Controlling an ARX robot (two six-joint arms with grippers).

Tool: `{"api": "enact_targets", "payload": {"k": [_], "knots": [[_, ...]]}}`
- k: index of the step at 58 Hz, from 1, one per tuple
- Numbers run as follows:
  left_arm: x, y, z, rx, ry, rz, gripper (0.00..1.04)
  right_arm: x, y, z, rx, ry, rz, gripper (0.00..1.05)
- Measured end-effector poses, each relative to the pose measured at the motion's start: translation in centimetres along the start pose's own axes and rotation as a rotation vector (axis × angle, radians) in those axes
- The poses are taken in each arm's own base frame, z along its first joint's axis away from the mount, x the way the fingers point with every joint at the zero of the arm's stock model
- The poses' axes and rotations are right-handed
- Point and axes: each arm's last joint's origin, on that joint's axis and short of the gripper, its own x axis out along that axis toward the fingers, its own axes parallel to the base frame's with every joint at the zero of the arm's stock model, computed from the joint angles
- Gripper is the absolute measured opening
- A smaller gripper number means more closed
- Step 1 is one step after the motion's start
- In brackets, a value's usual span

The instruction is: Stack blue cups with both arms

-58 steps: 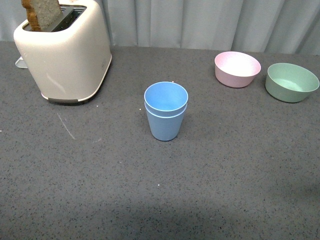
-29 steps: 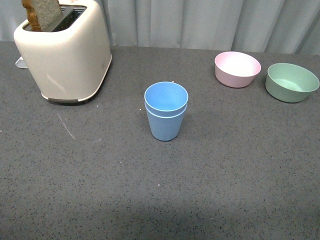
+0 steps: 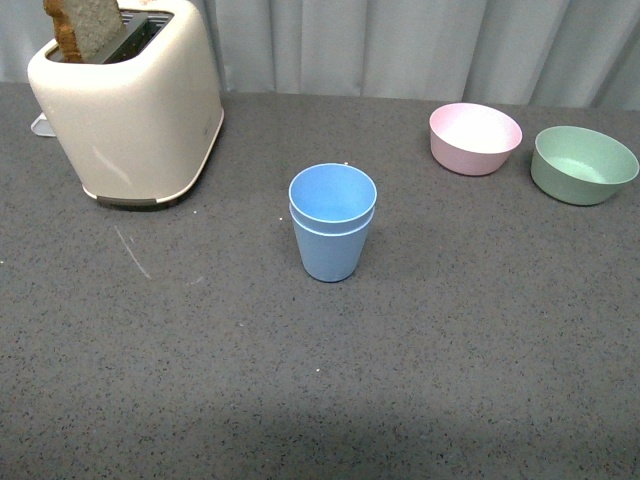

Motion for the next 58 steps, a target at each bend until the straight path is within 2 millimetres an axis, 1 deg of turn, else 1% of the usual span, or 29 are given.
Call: {"api": "enact_targets", "payload": {"k": [35,41,46,52,54,58], "knots": [[0.0,0.0,0.0,0.000,0.000,0.000,0.98,-1.2,0.0,0.0,0.000,-0.002,0.000,0.01],[0.0,0.0,0.0,0.000,0.000,0.000,0.98,-2.0,0.0,-0.5,0.000,0.032,0.003,0.01],[0.0,0.0,0.0,0.000,0.000,0.000,0.98,-2.3,0.0,-0.2,0.000,0.000,0.003,0.01],[0.0,0.0,0.0,0.000,0.000,0.000,0.98,-2.3,0.0,-0.3,0.000,0.003,0.003,0.01],[0.0,0.0,0.0,0.000,0.000,0.000,0.98,-2.3,0.0,-0.3,0.000,0.003,0.003,0.05],[0.0,0.0,0.0,0.000,0.000,0.000,0.98,-2.3,0.0,-0.3,0.000,0.003,0.003,0.23]]}}
